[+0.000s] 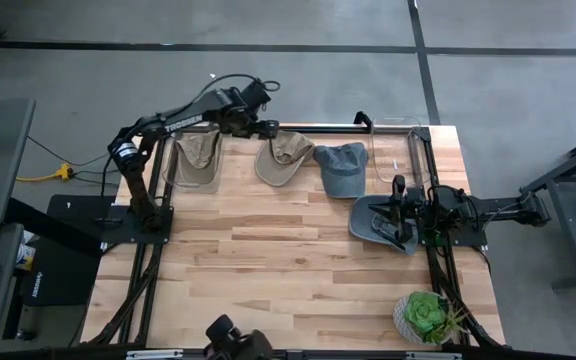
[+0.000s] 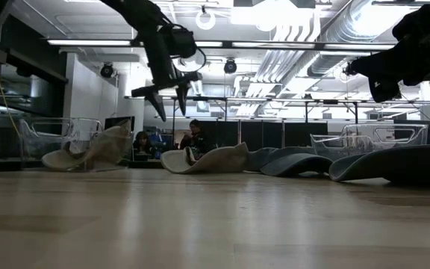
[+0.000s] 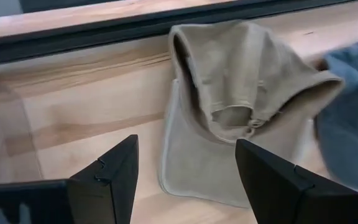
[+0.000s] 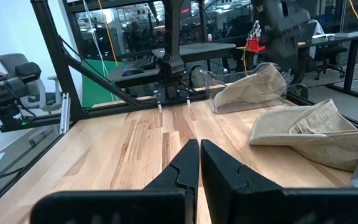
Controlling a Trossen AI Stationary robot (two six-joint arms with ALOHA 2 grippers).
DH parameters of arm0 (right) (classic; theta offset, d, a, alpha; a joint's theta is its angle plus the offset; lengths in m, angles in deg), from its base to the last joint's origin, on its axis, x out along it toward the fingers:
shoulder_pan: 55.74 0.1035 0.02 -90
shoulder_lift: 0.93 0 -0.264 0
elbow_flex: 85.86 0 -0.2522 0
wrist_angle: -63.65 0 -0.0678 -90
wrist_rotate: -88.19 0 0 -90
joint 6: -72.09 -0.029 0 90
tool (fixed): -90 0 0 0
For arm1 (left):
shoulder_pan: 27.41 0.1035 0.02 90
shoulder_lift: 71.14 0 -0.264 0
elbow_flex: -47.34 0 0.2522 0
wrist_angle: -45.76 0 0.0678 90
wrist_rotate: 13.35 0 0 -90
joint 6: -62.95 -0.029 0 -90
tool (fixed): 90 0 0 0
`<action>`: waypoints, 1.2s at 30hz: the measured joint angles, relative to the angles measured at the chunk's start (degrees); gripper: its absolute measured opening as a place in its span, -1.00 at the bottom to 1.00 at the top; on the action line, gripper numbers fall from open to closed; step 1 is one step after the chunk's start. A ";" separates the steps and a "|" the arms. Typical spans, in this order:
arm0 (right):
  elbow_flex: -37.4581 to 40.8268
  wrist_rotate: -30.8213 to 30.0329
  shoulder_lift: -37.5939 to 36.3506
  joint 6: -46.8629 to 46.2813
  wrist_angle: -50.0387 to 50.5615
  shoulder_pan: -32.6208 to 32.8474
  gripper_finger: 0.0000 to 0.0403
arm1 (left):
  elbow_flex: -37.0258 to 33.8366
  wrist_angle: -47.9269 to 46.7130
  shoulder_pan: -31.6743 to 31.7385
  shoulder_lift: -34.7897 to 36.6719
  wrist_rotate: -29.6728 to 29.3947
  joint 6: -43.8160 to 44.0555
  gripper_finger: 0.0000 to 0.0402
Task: Pick & Place hat
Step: Put the brown cap into the left transparent bin
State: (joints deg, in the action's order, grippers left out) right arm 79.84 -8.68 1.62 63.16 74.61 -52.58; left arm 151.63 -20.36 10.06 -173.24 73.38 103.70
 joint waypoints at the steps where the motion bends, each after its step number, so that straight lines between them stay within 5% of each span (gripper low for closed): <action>1: 0.01 0.00 0.00 0.00 0.01 0.00 -0.94 | 0.00 0.40 -0.23 -0.39 -0.56 0.02 0.13; 8: 0.00 0.00 -0.01 0.00 0.00 0.00 -0.94 | 0.13 3.82 -0.42 -4.85 -2.91 0.02 0.21; 22: 0.00 0.00 0.01 0.00 0.00 0.00 -0.94 | 0.02 8.30 -0.33 -10.80 1.48 0.04 0.46; 36: 0.00 0.00 0.01 0.00 0.00 0.00 -0.94 | 0.07 13.03 2.75 -11.43 3.84 4.77 0.49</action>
State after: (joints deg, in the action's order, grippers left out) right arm 79.84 -8.68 1.63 63.16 74.61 -52.58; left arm 151.69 -7.34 12.81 -184.67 77.23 108.47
